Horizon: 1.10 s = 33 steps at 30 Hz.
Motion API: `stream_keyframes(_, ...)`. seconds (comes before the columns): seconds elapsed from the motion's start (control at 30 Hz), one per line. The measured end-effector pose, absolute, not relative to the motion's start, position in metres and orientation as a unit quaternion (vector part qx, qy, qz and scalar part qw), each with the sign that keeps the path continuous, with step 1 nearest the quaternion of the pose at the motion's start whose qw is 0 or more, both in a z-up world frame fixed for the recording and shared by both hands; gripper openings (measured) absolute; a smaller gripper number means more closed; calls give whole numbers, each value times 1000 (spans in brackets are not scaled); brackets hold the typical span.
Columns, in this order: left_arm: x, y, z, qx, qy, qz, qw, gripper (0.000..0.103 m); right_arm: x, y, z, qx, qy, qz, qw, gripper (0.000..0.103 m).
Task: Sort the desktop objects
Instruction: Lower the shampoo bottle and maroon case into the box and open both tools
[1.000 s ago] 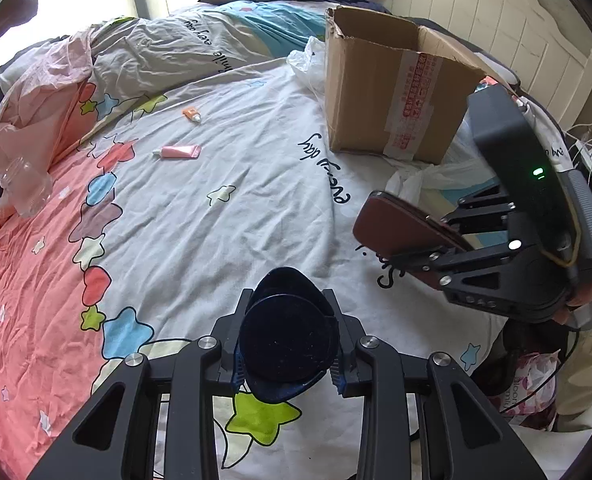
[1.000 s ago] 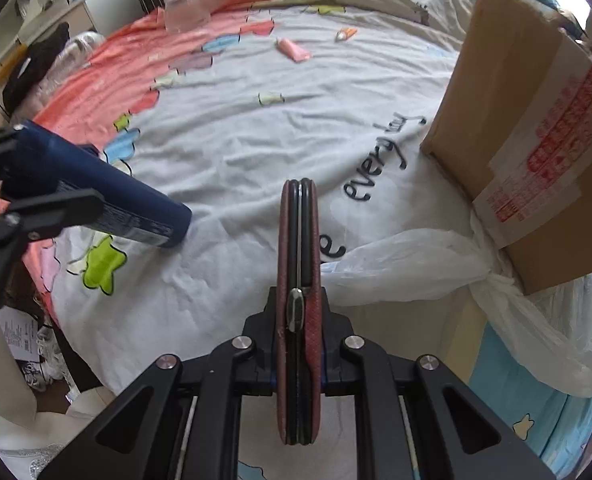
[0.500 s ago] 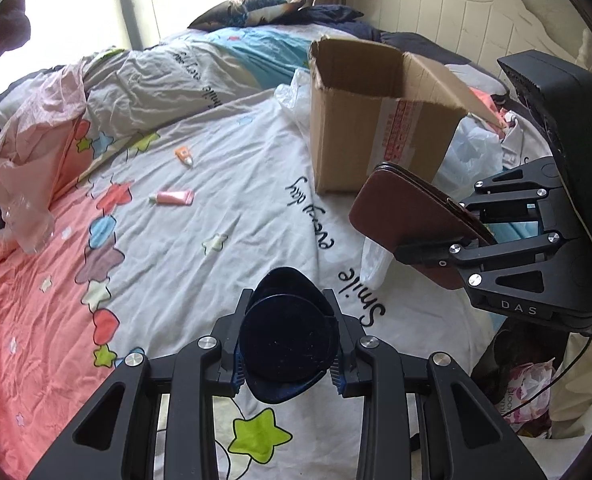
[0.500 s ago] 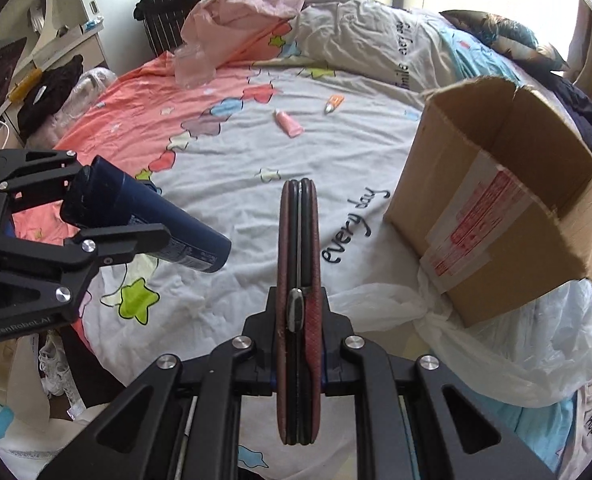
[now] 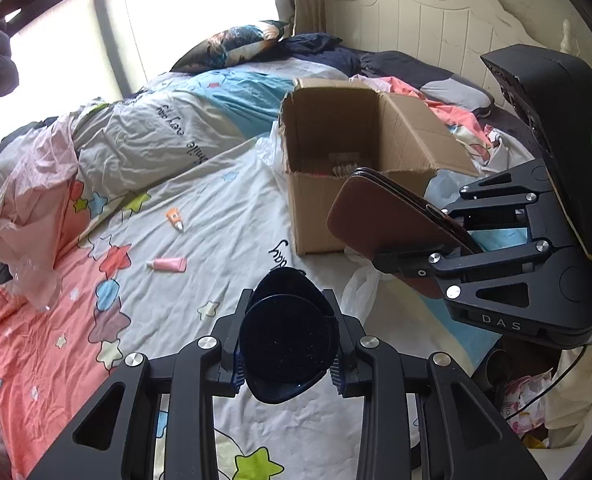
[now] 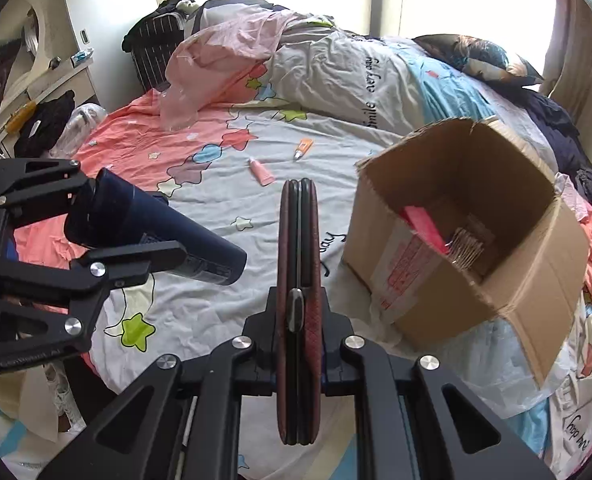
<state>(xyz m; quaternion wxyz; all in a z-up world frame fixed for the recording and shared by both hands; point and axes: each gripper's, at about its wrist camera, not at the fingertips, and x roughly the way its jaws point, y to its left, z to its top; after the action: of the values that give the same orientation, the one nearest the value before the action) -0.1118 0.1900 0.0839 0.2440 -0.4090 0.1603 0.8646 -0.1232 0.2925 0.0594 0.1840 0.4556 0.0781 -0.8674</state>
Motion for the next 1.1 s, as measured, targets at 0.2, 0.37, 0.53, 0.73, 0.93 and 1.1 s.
stream_keyframes(0.2, -117, 199, 101, -400, 168, 867, 243, 32, -128, 308, 74, 442, 73, -877, 173, 13)
stream_keyframes(0.37, -124, 208, 112, -395, 172, 870, 240, 32, -130, 323, 88, 428, 63, -885, 170, 13)
stream_keyframes(0.53, -126, 222, 121, -389, 180, 870, 244, 32, -133, 341, 98, 414, 50, -893, 166, 13)
stream_keyframes(0.73, -126, 244, 132, -377, 195, 872, 245, 32, -138, 363, 104, 406, 37, -900, 157, 13)
stream_keyframes(0.93, -128, 265, 140, -370, 204, 871, 250, 32, -146, 381, 103, 404, 25, -901, 157, 13)
stream_keyframes(1.1, -136, 292, 144, -371, 218, 864, 261, 32, -156, 396, 99, 404, 15, -903, 146, 13)
